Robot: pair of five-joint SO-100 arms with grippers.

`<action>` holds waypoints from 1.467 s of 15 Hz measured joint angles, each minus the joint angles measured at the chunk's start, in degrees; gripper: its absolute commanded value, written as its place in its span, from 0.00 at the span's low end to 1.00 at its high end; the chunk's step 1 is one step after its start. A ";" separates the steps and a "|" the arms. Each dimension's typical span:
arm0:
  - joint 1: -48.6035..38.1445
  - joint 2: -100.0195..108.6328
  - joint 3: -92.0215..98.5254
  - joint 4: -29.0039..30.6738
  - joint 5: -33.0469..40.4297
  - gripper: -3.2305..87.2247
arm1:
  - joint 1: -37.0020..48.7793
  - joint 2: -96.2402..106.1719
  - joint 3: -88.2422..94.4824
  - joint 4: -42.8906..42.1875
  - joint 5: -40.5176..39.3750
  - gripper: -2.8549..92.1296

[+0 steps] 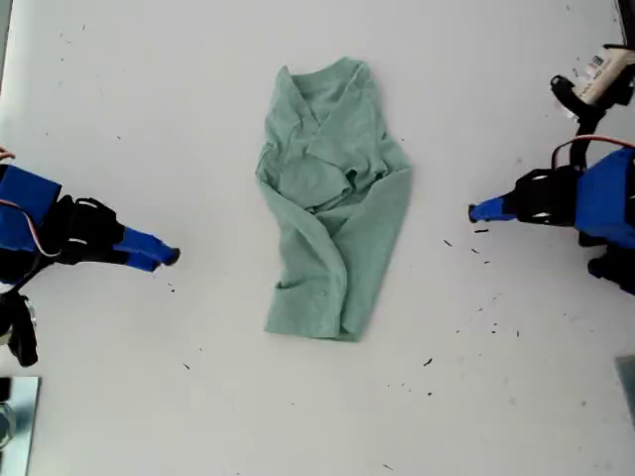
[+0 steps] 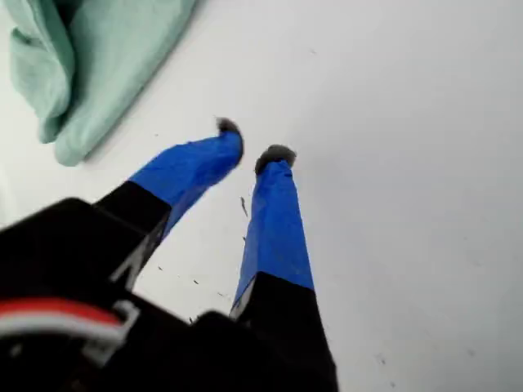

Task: Fold t shirt

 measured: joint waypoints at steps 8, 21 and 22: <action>1.05 -69.17 -65.57 13.45 11.69 0.35 | -20.21 -58.01 -53.17 -2.55 10.02 0.44; 1.23 -124.80 -109.95 11.43 18.54 0.03 | -23.20 -130.08 -103.36 -0.44 4.66 0.01; 1.49 -125.42 -111.09 10.11 18.63 0.03 | -23.64 -130.69 -103.54 -2.02 4.13 0.02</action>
